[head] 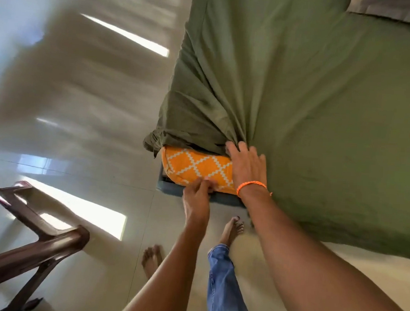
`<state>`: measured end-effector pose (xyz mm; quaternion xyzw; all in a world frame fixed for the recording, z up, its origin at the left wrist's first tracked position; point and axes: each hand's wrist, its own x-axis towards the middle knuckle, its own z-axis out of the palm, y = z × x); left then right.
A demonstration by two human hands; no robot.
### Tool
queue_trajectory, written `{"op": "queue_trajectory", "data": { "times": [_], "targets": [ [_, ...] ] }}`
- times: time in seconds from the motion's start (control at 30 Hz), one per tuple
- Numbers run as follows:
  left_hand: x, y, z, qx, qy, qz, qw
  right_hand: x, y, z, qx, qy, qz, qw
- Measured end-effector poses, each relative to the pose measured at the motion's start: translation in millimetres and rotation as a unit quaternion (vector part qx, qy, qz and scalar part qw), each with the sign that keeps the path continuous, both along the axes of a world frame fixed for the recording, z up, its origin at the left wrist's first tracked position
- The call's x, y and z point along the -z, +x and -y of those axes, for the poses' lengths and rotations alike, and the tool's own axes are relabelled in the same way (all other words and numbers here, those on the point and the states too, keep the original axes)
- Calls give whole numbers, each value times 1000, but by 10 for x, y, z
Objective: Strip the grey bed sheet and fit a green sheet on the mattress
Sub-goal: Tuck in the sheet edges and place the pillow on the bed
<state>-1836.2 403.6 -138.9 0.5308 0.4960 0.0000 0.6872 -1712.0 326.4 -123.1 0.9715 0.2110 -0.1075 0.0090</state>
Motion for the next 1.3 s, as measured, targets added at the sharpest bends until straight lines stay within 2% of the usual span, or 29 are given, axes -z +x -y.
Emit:
{"op": "queue_trajectory", "data": {
  "times": [0.13, 0.27, 0.33, 0.4, 0.47, 0.53, 0.7, 0.77, 0.83, 0.9, 0.97, 1.07, 1.3],
  "targets": [
    [111, 437, -306, -40, -93, -1, 995, -42, -206, -106, -3, 16, 40, 999],
    [117, 698, -530, -63, -193, -9, 979, -69, -706, -307, -48, 42, 58, 996],
    [134, 612, -633, -94, -175, -37, 979, -51, -921, -373, -62, 91, 53, 993],
    [134, 423, -789, -125, -118, -59, 983, -49, -1083, -495, -56, 183, 9, 981],
    [134, 207, -984, -131, -50, -63, 988, -103, -1187, -677, -21, 261, -101, 960],
    [117, 37, -1177, -134, 5, -62, 989, -152, -1224, -860, -3, 282, -199, 939],
    [75, -202, -1463, -137, 72, -40, 987, -157, -1278, -1156, -21, 211, -309, 927],
    [193, -364, -1564, -145, 80, -61, 984, -131, -1339, -1258, -24, 172, -369, 913],
    [356, -570, -1663, -134, 63, -162, 976, -91, -1405, -1313, -32, 115, -398, 909],
    [436, -780, -1747, -116, 5, -273, 955, -37, -1465, -1359, -35, 61, -386, 920],
    [449, -934, -1817, -66, -2, -309, 949, -7, -1507, -1391, -3, 60, -390, 919],
    [314, -1002, -1867, 0, 52, -293, 955, 29, -1523, -1446, 37, 88, -395, 914],
    [123, -620, -1967, 18, -1, -149, 989, -91, -1314, -1522, 65, 197, -345, 915]
  ]
}}
